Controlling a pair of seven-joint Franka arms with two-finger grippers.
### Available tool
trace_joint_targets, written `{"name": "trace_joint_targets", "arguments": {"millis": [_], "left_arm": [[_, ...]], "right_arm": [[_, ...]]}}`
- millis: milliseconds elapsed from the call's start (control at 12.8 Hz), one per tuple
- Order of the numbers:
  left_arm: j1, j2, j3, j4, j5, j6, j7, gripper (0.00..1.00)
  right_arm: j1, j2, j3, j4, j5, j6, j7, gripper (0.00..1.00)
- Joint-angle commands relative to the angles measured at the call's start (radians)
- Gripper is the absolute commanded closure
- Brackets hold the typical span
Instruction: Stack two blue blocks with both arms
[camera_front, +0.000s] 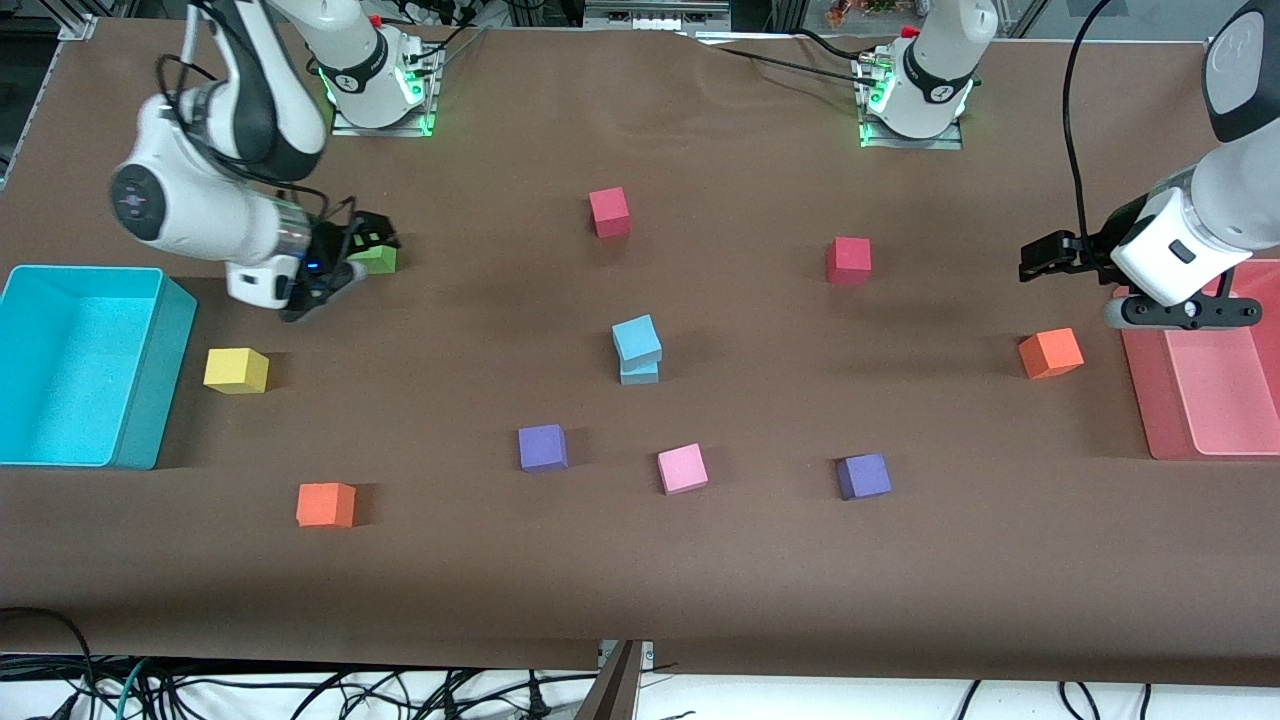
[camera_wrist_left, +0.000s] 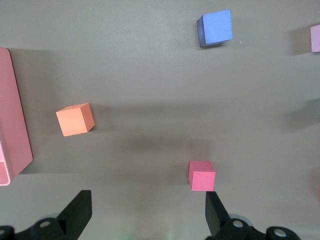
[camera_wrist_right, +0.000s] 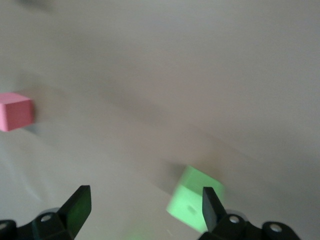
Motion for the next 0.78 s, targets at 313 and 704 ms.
{"name": "trace_joint_targets", "arguments": {"millis": [313,704], "left_arm": [[0.001,-0.033,-0.001,-0.017,0.011,-0.019,0.019,0.00],[-0.001,-0.035,-0.003,-0.013,0.013,-0.030,0.011,0.00]], "right_arm": [[-0.007,0.074,-0.018,0.535,-0.264,-0.281,0.429,0.01],[-0.117,0.031,-0.043,0.613,-0.197,-0.263,0.439,0.01]]}}
